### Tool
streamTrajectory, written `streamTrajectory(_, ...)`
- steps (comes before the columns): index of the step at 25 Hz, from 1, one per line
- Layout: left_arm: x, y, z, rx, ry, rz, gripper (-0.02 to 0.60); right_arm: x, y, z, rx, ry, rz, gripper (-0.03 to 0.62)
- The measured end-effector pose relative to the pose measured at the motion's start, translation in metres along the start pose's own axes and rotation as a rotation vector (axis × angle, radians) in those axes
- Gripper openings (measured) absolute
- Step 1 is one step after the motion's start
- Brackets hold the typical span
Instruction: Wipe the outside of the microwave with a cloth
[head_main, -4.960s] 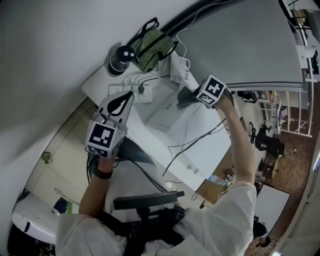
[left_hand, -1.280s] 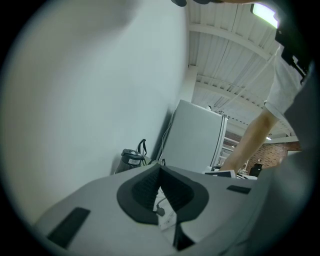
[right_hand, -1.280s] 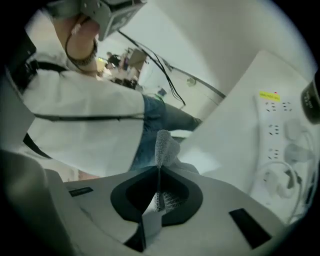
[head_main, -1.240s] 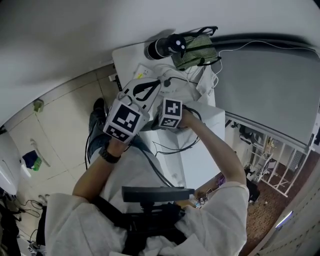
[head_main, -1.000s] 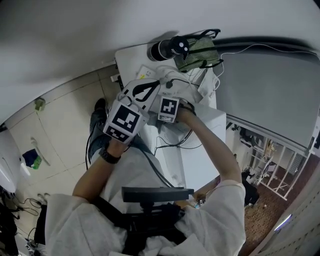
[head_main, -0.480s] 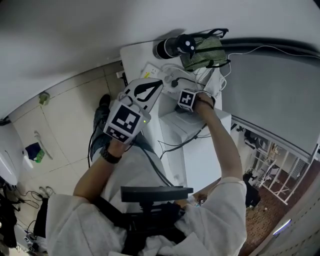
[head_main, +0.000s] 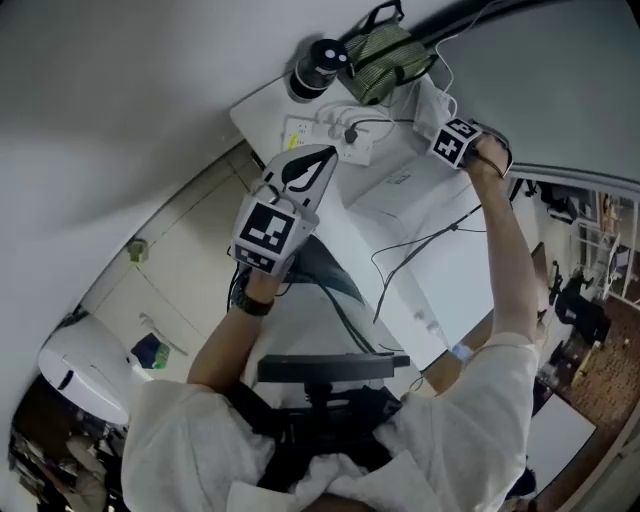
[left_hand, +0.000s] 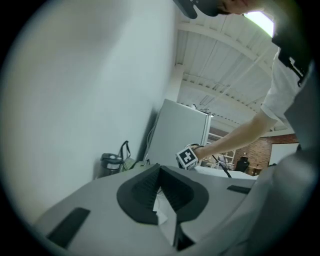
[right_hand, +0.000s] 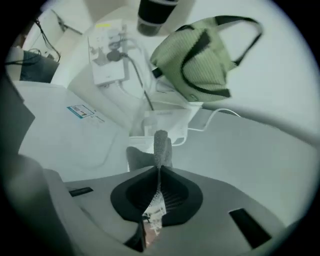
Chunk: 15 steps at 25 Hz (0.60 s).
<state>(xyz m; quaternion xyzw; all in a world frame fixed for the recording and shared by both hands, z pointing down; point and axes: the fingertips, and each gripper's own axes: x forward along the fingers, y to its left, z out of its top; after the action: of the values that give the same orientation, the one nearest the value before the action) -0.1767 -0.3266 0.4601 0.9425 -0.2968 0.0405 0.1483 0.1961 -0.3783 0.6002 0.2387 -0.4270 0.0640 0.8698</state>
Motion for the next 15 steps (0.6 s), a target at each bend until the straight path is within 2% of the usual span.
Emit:
streamTrajectory(3, 0.007, -0.063, 0.035, 0.058, -0.058, -0.132, 0.028, -0.059, 0.012, -0.061, 0.267, -0.248, 0.018, 0.021)
streamTrajectory(5, 0.016, -0.115, 0.051, 0.112, -0.062, -0.242, 0.028, -0.09, 0.034, -0.124, 0.432, -0.347, 0.035, 0.021)
streamTrajectory(7, 0.026, -0.169, 0.056, 0.155, -0.038, -0.302, 0.028, -0.103, 0.052, -0.189, 0.497, -0.383, 0.021, 0.021)
streamTrajectory(9, 0.035, -0.22, 0.052, 0.179, -0.01, -0.33, 0.028, -0.096, 0.075, -0.253, 0.535, -0.39, 0.017, 0.021)
streamTrajectory(12, 0.052, -0.303, 0.04, 0.197, -0.004, -0.373, 0.028, -0.069, 0.124, -0.352, 0.65, -0.417, 0.044, 0.021)
streamTrajectory(15, 0.073, -0.405, 0.02, 0.242, -0.004, -0.431, 0.028, -0.034, 0.184, -0.442, 0.759, -0.486, 0.051, 0.021)
